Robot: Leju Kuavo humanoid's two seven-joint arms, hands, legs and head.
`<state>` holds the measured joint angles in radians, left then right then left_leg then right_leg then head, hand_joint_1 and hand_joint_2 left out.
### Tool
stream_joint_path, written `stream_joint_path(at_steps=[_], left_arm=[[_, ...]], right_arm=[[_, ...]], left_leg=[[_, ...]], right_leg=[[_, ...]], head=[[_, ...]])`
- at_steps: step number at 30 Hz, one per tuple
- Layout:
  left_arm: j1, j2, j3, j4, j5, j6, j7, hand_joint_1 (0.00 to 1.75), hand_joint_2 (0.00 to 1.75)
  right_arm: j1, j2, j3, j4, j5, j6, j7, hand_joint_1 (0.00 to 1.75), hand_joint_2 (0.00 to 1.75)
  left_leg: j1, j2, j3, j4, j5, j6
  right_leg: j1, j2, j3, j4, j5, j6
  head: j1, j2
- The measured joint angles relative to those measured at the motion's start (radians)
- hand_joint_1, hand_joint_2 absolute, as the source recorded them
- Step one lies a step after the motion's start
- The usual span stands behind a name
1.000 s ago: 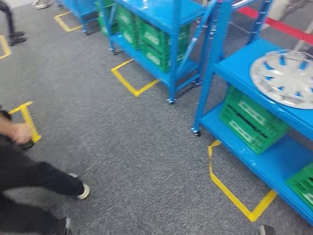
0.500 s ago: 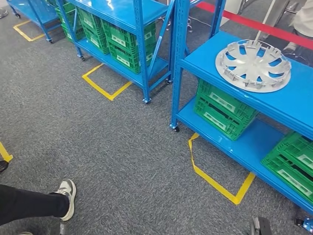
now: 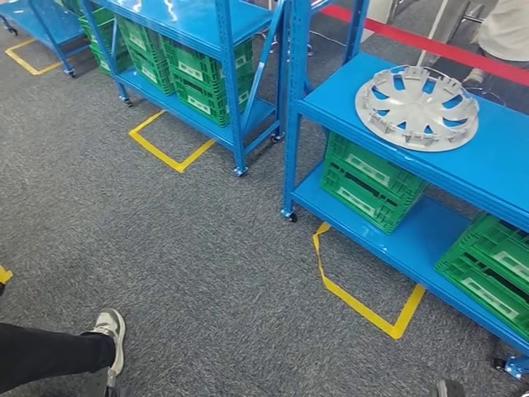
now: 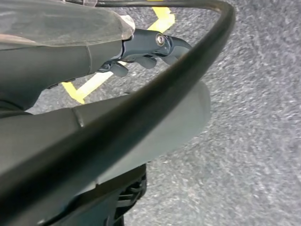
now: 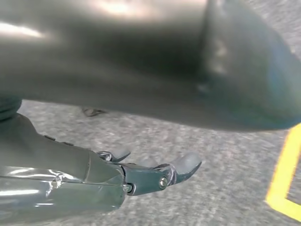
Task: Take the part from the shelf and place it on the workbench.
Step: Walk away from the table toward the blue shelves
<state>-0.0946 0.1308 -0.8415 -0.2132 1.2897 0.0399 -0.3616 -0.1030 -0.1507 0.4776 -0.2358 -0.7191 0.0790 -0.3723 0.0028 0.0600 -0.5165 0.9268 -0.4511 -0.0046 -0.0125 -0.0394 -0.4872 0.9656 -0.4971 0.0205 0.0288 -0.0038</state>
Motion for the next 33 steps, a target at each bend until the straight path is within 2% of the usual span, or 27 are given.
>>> stream_joint_path(at_steps=[1,3,5,7,9,10,11,12,14,15,16,17,18,19,20,21,22,24,25,26,27,29,30,31,33], left_arm=[[0.000,0.001,0.000,0.000,-0.001,0.005,0.011,0.00,0.00],[-0.002,0.002,0.000,0.000,-0.001,0.014,0.027,0.00,0.00],[-0.003,0.002,0.000,0.000,0.001,0.018,0.034,0.00,0.00],[-0.002,0.004,0.000,0.000,0.002,0.020,0.037,0.00,0.00],[0.000,0.004,-0.001,0.000,0.002,0.020,0.038,0.00,0.00],[0.001,0.005,-0.001,0.000,0.002,0.019,0.038,0.00,0.00],[0.002,0.005,-0.001,0.000,0.003,0.017,0.034,0.00,0.00],[0.002,0.005,-0.001,0.000,0.002,0.015,0.026,0.00,0.00],[0.002,0.008,-0.001,0.000,0.000,0.007,-0.008,0.00,0.00],[0.002,0.011,-0.001,0.000,-0.002,0.002,-0.030,0.00,0.00],[0.000,0.013,-0.001,0.000,-0.006,-0.004,-0.050,0.00,0.00],[-0.001,0.015,-0.001,0.000,-0.009,-0.008,-0.065,0.00,0.00],[-0.004,0.016,-0.001,0.000,-0.013,-0.012,-0.075,0.00,0.00],[-0.005,0.016,-0.001,0.000,-0.015,-0.014,-0.080,0.00,0.00],[-0.006,0.016,-0.001,0.000,-0.016,-0.015,-0.082,0.00,0.00],[-0.005,0.015,-0.001,0.000,-0.017,-0.015,-0.084,0.00,0.00],[-0.005,0.016,-0.001,0.000,-0.017,-0.015,-0.084,0.00,0.00],[-0.003,0.016,-0.001,0.000,-0.017,-0.015,-0.085,0.00,0.00],[-0.003,0.016,-0.001,0.000,-0.018,-0.015,-0.084,0.00,0.00],[-0.003,0.016,-0.001,0.000,-0.018,-0.015,-0.081,0.00,0.00],[-0.003,0.015,-0.001,0.000,-0.019,-0.015,-0.077,0.00,0.00],[-0.004,0.013,-0.002,0.000,-0.017,-0.010,-0.059,0.00,0.00],[-0.004,0.013,-0.002,0.000,-0.015,-0.006,-0.047,0.00,0.00],[-0.004,0.013,-0.002,0.000,-0.013,-0.002,-0.036,0.00,0.00],[-0.004,0.012,-0.002,0.000,-0.006,0.009,-0.013,0.00,0.00]], right_arm=[[-0.006,0.000,0.000,0.000,-0.002,0.000,-0.009,0.00,0.00],[-0.012,0.000,0.000,-0.001,-0.005,0.001,-0.020,0.00,0.00],[-0.018,0.000,0.000,-0.001,-0.007,0.001,-0.023,0.00,0.00],[-0.027,0.000,0.000,-0.001,-0.008,0.001,-0.024,0.00,0.00],[-0.031,0.000,0.000,-0.001,-0.009,0.001,-0.021,0.00,0.00],[-0.031,0.000,0.000,-0.001,-0.008,0.001,-0.017,0.00,0.00],[-0.030,0.000,0.000,-0.001,-0.007,0.001,-0.012,0.00,0.00],[-0.030,0.000,0.001,-0.001,-0.007,0.000,-0.004,0.00,0.00],[-0.029,0.003,0.002,-0.001,-0.008,0.000,0.009,0.00,0.00],[-0.028,0.005,0.003,-0.001,-0.011,0.001,0.014,0.00,0.00],[-0.025,0.007,0.004,0.000,-0.015,0.001,0.017,0.00,0.00],[-0.020,0.009,0.004,0.000,-0.019,0.001,0.019,0.00,0.00],[-0.015,0.010,0.004,0.000,-0.021,0.002,0.020,0.00,0.00],[-0.009,0.010,0.004,0.000,-0.023,0.002,0.020,0.00,0.00],[-0.005,0.010,0.005,0.000,-0.024,0.003,0.020,0.00,0.00],[-0.002,0.010,0.005,0.000,-0.024,0.003,0.020,0.00,0.00],[-0.001,0.010,0.005,0.000,-0.025,0.002,0.019,0.00,0.00],[0.000,0.010,0.005,0.000,-0.026,0.001,0.019,0.00,0.00],[0.002,0.010,0.005,0.000,-0.027,0.001,0.019,0.00,0.00],[0.004,0.010,0.005,0.001,-0.028,0.001,0.019,0.00,0.00],[0.005,0.010,0.005,0.001,-0.029,0.001,0.019,0.00,0.00],[0.004,0.010,0.005,0.001,-0.031,0.001,0.019,0.00,0.00],[0.003,0.010,0.005,0.001,-0.031,0.001,0.019,0.00,0.00],[0.002,0.010,0.005,0.001,-0.032,0.001,0.019,0.00,0.00],[0.003,0.010,0.006,0.001,-0.034,0.000,0.019,0.00,0.00]], left_leg=[[-0.002,0.005,-0.001,0.002,0.000,-0.004],[-0.003,0.014,-0.001,0.005,0.002,-0.012],[0.002,-0.002,-0.009,0.028,-0.019,-0.024],[0.005,-0.035,-0.053,0.125,-0.081,-0.034],[0.006,-0.049,-0.120,0.268,-0.144,-0.036],[0.006,-0.051,-0.140,0.310,-0.152,-0.035],[0.005,-0.052,-0.142,0.313,-0.139,-0.032],[0.005,-0.054,-0.124,0.274,-0.109,-0.027],[0.001,-0.078,-0.057,0.128,-0.035,-0.010],[0.001,-0.092,-0.028,0.064,-0.012,-0.003],[-0.001,-0.102,-0.011,0.024,-0.001,0.002],[-0.001,-0.106,-0.005,0.007,-0.001,0.005],[-0.001,-0.099,-0.003,0.000,-0.001,0.006],[0.001,-0.092,-0.001,-0.006,0.002,0.007],[0.004,-0.084,0.003,-0.014,0.004,0.009],[0.007,-0.074,0.006,-0.021,0.007,0.012],[0.009,-0.064,0.009,-0.027,0.008,0.013],[0.008,-0.046,0.009,-0.027,0.007,0.016],[0.008,-0.038,0.009,-0.027,0.007,0.016],[0.009,-0.031,0.009,-0.026,0.006,0.015],[0.010,-0.024,0.011,-0.025,0.004,0.013],[0.012,-0.011,0.014,-0.019,-0.001,0.004],[0.010,-0.005,0.014,-0.012,-0.005,-0.002],[0.008,0.000,0.012,-0.007,-0.008,-0.007],[0.004,0.012,0.010,0.000,-0.009,-0.016]], right_leg=[[0.003,-0.003,0.003,-0.012,-0.003,-0.006],[0.005,0.009,-0.002,-0.013,0.001,-0.020],[0.004,0.020,0.001,-0.015,0.007,-0.034],[0.003,0.030,-0.001,-0.017,0.015,-0.046],[0.004,0.043,-0.008,-0.017,0.020,-0.053],[0.005,0.051,-0.010,-0.016,0.021,-0.054],[0.006,0.059,-0.010,-0.016,0.022,-0.054],[0.006,0.068,-0.009,-0.016,0.022,-0.054],[0.008,0.086,-0.008,-0.016,0.022,-0.052],[0.009,0.093,-0.010,-0.015,0.023,-0.049],[0.009,0.100,-0.012,-0.015,0.023,-0.045],[0.008,0.107,-0.016,-0.015,0.024,-0.040],[0.007,0.114,-0.019,-0.016,0.026,-0.034],[0.006,0.114,-0.023,-0.015,0.025,-0.028],[0.006,0.105,-0.029,-0.005,0.016,-0.023],[0.006,0.091,-0.044,0.025,-0.005,-0.018],[0.006,0.073,-0.068,0.079,-0.037,-0.014],[0.002,0.054,-0.130,0.218,-0.103,-0.005],[-0.001,0.051,-0.150,0.267,-0.117,-0.001],[-0.004,0.049,-0.153,0.278,-0.111,0.003],[-0.008,0.046,-0.135,0.247,-0.086,0.007],[-0.012,0.025,-0.062,0.107,-0.019,0.013],[-0.010,0.013,-0.032,0.044,0.000,0.013],[-0.009,0.003,-0.015,0.006,0.007,0.009],[-0.004,0.005,-0.015,-0.009,0.002,-0.004]], head=[[-0.001,0.000],[-0.009,0.000],[-0.016,0.000],[-0.026,0.000],[-0.038,0.000],[-0.042,0.000],[-0.046,0.000],[-0.050,0.000],[-0.057,0.000],[-0.058,0.000],[-0.059,0.000],[-0.059,0.000],[-0.059,0.000],[-0.059,0.000],[-0.057,0.000],[-0.052,0.000],[-0.046,0.000],[-0.032,0.000],[-0.027,0.000],[-0.023,0.000],[-0.019,0.000],[-0.011,0.000],[-0.005,0.000],[-0.001,0.000],[-0.005,0.000]])
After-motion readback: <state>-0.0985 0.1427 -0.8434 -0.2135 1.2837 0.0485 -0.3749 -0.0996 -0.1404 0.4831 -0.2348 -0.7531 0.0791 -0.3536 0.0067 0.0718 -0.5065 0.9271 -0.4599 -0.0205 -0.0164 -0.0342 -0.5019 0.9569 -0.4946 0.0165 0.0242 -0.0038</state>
